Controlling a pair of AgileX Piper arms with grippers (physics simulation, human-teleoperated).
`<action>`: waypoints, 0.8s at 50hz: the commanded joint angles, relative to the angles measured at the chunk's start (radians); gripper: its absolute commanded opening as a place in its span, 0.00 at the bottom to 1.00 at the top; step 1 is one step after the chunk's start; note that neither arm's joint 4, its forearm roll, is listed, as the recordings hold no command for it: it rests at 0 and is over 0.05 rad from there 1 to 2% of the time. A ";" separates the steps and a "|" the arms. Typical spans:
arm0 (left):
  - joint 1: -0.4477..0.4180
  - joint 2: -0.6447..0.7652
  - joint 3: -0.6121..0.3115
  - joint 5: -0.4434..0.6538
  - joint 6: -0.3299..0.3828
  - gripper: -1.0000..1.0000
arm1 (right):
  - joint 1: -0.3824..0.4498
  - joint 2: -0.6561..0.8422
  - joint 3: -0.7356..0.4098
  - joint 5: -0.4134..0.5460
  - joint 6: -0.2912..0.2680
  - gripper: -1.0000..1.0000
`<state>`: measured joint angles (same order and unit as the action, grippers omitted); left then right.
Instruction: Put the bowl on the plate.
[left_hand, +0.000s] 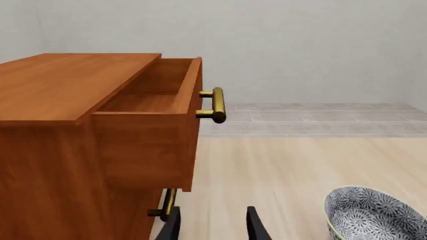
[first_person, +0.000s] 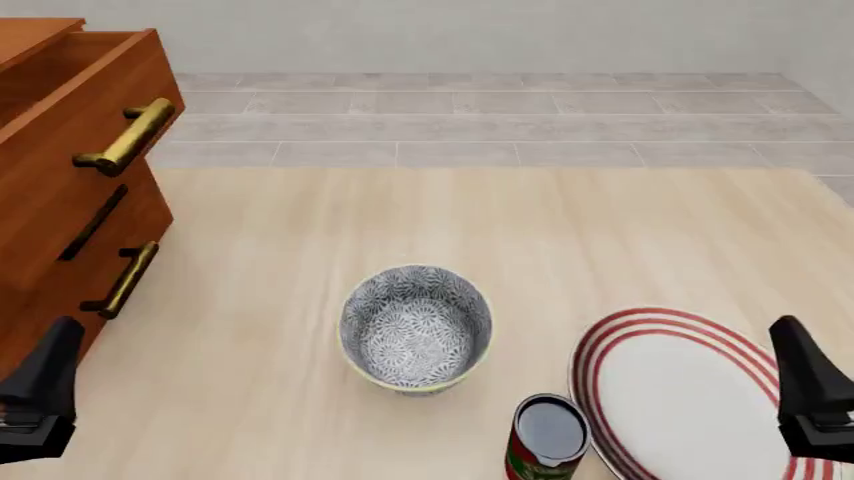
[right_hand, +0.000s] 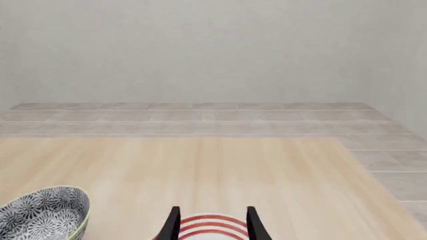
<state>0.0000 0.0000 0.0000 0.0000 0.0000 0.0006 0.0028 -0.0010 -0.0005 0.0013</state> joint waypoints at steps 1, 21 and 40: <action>0.000 0.000 0.000 0.000 0.000 1.00 | 0.000 0.017 -0.002 -0.008 0.004 1.00; 0.000 0.000 0.000 0.000 0.000 1.00 | 0.006 0.181 0.000 -0.137 -0.003 1.00; 0.000 0.000 0.000 0.000 0.000 1.00 | 0.152 0.490 -0.250 -0.190 -0.039 1.00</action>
<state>0.0000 0.0000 0.0000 0.0000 0.0000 0.0843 0.3542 -0.1464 -0.1674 -0.0252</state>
